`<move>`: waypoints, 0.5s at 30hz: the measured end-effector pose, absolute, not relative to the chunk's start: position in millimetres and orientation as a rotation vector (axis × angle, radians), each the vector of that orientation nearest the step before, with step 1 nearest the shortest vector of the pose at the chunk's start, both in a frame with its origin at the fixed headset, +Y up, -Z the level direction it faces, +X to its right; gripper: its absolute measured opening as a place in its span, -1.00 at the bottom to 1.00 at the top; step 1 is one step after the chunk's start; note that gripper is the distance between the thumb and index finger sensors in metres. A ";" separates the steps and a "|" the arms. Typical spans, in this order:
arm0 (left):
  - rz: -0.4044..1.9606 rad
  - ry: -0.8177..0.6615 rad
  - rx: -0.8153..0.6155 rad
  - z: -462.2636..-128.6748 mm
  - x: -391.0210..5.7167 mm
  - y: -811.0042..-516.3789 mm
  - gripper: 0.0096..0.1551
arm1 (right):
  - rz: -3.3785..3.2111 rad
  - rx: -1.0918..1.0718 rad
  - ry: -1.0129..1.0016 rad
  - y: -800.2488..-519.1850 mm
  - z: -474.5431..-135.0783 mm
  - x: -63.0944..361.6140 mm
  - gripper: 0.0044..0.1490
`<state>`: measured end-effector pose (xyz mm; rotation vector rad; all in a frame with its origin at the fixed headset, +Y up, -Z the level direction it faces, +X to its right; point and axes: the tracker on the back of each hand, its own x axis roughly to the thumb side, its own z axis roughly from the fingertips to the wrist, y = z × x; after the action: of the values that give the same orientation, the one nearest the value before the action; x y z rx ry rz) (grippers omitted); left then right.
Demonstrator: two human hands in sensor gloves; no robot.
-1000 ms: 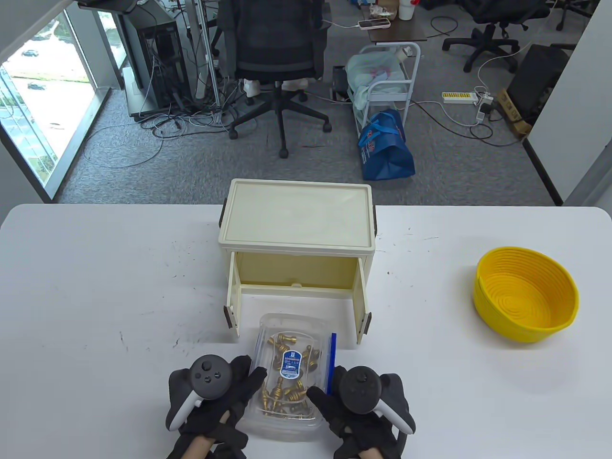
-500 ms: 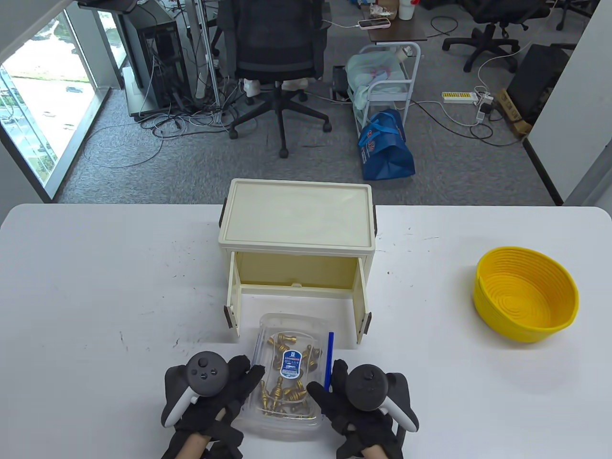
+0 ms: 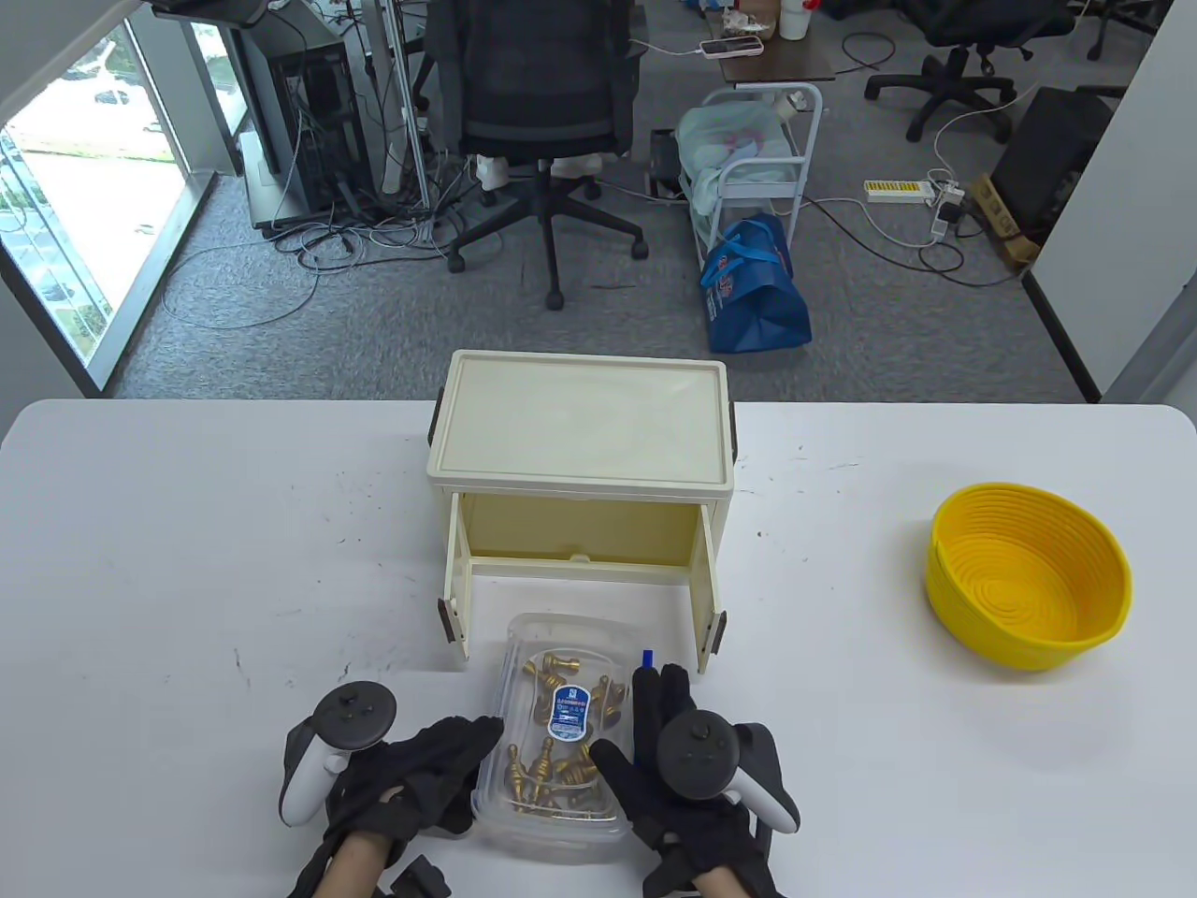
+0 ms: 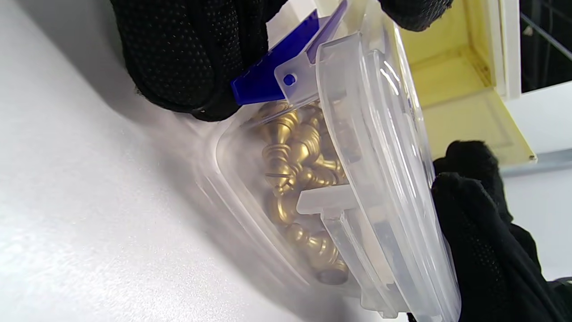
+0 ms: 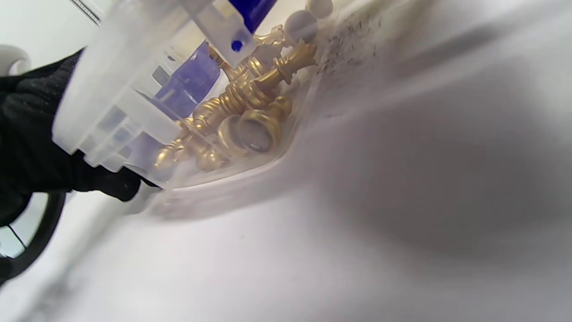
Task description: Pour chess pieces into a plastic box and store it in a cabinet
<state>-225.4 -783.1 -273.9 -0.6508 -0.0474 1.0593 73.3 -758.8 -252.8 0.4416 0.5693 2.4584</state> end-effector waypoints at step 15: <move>1.018 -0.007 -0.647 -278.9 -230.6 -777.5 0.12 | 2.562 0.515 0.514 -757.6 -254.6 67.7 -0.19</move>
<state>-230.6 -777.5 -278.9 -0.6471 -0.0068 1.0182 67.7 -757.6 -254.6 0.5154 0.5137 2.5624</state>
